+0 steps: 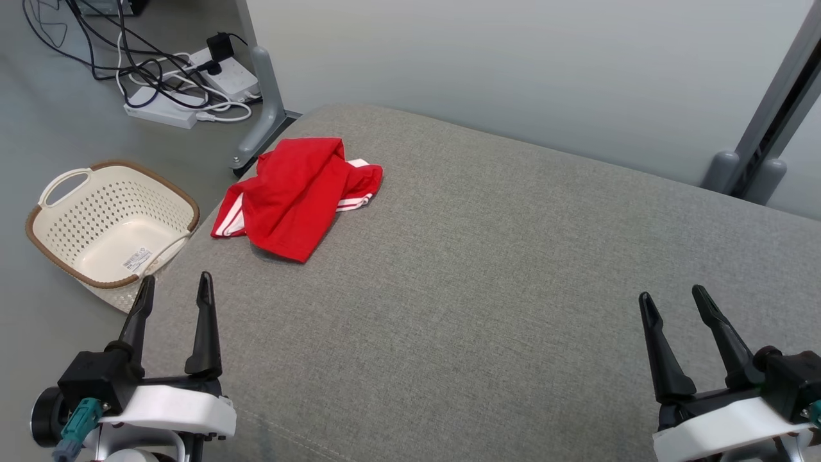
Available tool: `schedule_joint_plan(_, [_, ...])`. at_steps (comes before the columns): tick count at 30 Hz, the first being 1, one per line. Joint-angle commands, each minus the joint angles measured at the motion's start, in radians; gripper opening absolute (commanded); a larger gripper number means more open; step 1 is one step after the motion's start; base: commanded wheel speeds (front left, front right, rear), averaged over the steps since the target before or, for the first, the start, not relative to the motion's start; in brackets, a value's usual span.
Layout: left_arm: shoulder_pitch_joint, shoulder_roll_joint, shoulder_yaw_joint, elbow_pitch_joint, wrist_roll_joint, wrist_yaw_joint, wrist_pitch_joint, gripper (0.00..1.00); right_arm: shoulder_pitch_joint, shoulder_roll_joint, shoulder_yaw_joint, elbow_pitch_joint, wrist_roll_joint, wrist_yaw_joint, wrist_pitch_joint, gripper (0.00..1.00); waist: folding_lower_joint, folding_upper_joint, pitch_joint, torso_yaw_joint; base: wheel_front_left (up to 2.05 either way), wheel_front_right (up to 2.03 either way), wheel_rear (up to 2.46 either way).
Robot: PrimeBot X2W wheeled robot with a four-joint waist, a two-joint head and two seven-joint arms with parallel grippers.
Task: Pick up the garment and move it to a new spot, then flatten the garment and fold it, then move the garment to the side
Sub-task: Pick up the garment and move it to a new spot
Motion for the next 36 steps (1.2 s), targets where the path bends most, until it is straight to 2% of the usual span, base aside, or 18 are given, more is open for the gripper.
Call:
schedule_joint_plan(1, [-0.017, 0.004, 0.004, 0.001, -0.003, 0.001, -0.005, 1.00, -0.010, -0.004, -0.001, -0.001, 0.002, 0.000, 0.003, 1.00, 0.0000, -0.0001, 0.004, 0.004, 0.00, 0.00, 0.00])
schedule_joint_plan(10, [-0.044, -0.005, 0.008, -0.004, -0.011, 0.004, -0.016, 1.00, -0.025, -0.004, 0.000, -0.017, -0.010, 0.000, 0.011, 1.00, 0.0000, -0.0001, 0.039, -0.006, 0.00, 0.00, 0.00])
schedule_joint_plan(17, [-0.180, -0.010, 0.020, 0.048, -0.033, -0.036, -0.025, 1.00, -0.070, -0.018, 0.015, -0.064, -0.030, 0.000, 0.043, 1.00, 0.0000, -0.0001, 0.143, -0.075, 0.00, 0.00, 0.00])
schedule_joint_plan(22, [-0.324, -0.021, 0.033, 0.230, -0.091, -0.091, 0.001, 1.00, -0.116, -0.040, 0.031, -0.102, -0.037, 0.000, 0.068, 1.00, 0.0000, -0.0001, 0.264, -0.153, 0.00, 0.00, 0.00])
schedule_joint_plan(28, [-0.480, -0.043, 0.057, 0.539, -0.170, -0.146, 0.045, 1.00, -0.164, -0.054, 0.032, -0.129, -0.046, 0.000, 0.076, 1.00, 0.0000, -0.0001, 0.396, -0.224, 0.00, 0.00, 0.00])
schedule_joint_plan(31, [-0.569, -0.053, 0.067, 0.731, -0.205, -0.189, 0.050, 1.00, -0.190, -0.068, 0.028, -0.134, -0.043, 0.000, 0.073, 1.00, 0.0000, -0.0001, 0.453, -0.249, 0.00, 0.00, 0.00])
schedule_joint_plan(34, [-0.623, -0.044, 0.070, 0.858, -0.212, -0.201, 0.054, 1.00, -0.207, -0.075, 0.029, -0.134, -0.041, 0.000, 0.065, 1.00, 0.0000, -0.0001, 0.480, -0.262, 0.00, 0.00, 0.00])
schedule_joint_plan(36, [-0.651, -0.036, 0.069, 0.937, -0.205, -0.181, 0.064, 1.00, -0.217, -0.078, 0.030, -0.131, -0.038, 0.000, 0.061, 1.00, 0.0000, -0.0001, 0.491, -0.268, 0.00, 0.00, 0.00])
